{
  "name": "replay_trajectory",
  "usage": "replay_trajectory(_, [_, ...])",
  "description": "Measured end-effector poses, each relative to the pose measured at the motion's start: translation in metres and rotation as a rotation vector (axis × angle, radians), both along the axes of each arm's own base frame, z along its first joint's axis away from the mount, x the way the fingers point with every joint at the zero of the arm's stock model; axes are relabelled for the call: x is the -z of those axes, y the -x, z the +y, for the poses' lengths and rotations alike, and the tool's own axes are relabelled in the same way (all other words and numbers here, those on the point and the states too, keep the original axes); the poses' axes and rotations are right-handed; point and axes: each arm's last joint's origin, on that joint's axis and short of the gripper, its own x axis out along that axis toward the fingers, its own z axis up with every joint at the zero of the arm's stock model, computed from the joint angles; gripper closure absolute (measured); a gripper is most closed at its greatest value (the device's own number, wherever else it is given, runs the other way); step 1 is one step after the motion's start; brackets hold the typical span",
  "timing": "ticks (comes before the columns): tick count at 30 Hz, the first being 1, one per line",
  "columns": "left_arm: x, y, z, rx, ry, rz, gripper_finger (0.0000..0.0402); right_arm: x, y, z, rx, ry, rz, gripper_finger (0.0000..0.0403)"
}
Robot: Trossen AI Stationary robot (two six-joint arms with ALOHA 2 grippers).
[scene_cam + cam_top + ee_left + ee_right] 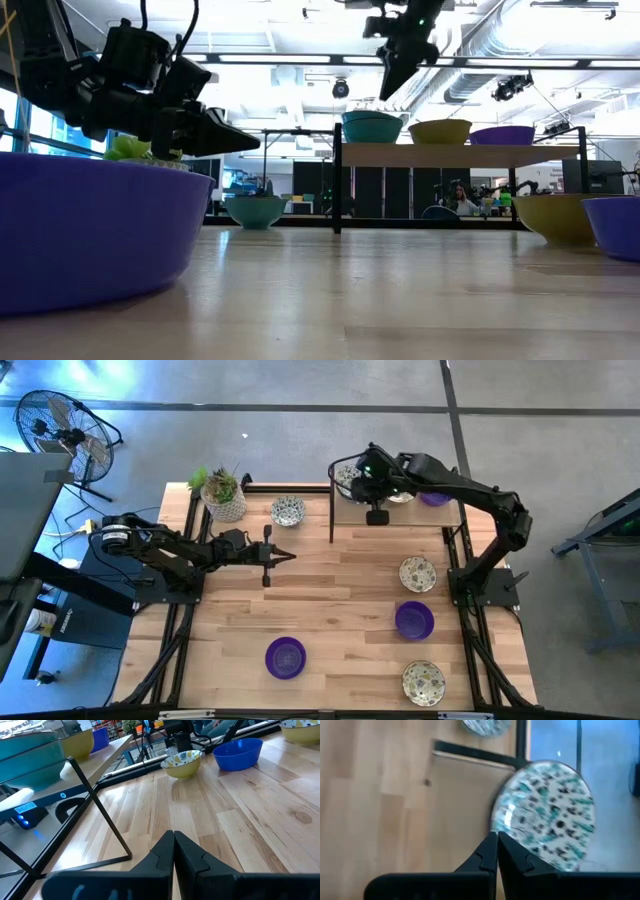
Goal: Pick & Place Mini bowls
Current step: Stack the bottom blue patterned bowl on the blue patterned bowl on the shelf
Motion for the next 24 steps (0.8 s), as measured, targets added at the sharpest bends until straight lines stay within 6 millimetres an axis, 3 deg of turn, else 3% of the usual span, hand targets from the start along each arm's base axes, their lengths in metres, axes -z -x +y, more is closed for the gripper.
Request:
replay_trajectory(3, [0.0, 0.0, 0.0, 0.001, 0.0, 0.0, 0.0401, 0.006, 0.009, 0.011, -0.027, 0.002, -0.098, 0.0402])
replay_trajectory(7, [0.0, 0.0, 0.0, 0.0, 0.0, 0.0, 0.0401, 0.023, 0.017, 0.014, 0.017, 0.062, -0.354, 0.0402])
replay_trajectory(12, [-0.001, 0.0, 0.0, 0.001, -0.002, -0.008, 0.0401, 0.036, 0.023, -0.003, 0.188, 0.117, -0.707, 0.0403])
replay_trajectory(15, [-0.001, 0.0, 0.0, 0.0, -0.002, -0.009, 0.0401, 0.04, 0.022, -0.017, 0.249, 0.098, -0.83, 0.0403])
replay_trajectory(24, [-0.001, 0.0, 0.0, 0.0, -0.002, -0.009, 0.0401, 0.046, 0.005, -0.048, 0.339, 0.012, -0.867, 0.0403])
